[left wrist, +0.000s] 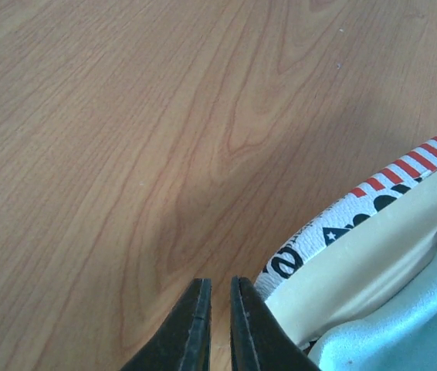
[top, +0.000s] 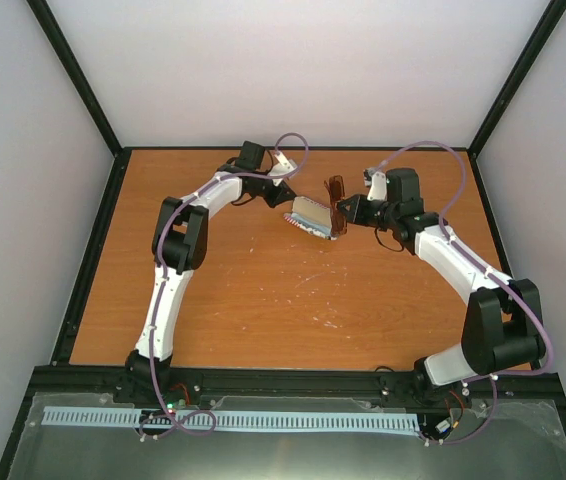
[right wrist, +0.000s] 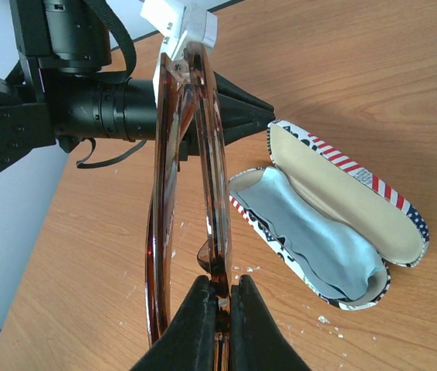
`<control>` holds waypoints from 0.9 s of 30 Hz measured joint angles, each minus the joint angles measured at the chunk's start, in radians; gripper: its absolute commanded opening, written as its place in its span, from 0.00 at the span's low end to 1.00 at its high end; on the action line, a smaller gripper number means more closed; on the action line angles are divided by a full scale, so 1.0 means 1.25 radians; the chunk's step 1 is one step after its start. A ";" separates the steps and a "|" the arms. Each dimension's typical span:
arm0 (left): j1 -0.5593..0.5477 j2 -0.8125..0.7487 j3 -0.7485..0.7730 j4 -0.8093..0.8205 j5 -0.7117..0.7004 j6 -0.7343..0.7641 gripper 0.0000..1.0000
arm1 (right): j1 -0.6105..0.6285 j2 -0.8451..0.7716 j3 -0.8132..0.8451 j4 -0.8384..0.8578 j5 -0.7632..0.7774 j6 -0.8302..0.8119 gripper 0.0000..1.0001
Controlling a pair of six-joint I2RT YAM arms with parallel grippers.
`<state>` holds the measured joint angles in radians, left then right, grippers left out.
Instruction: Organize the sunglasses
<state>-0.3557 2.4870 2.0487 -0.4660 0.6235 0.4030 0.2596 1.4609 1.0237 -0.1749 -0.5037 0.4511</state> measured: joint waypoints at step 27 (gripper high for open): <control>-0.022 -0.178 -0.309 0.056 0.111 -0.085 0.10 | 0.004 -0.004 -0.094 0.012 0.075 0.093 0.03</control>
<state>-0.3832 2.2642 1.6623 -0.3958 0.7620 0.2966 0.2642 1.4555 0.9058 -0.1604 -0.4099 0.5674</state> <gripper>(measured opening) 0.103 0.048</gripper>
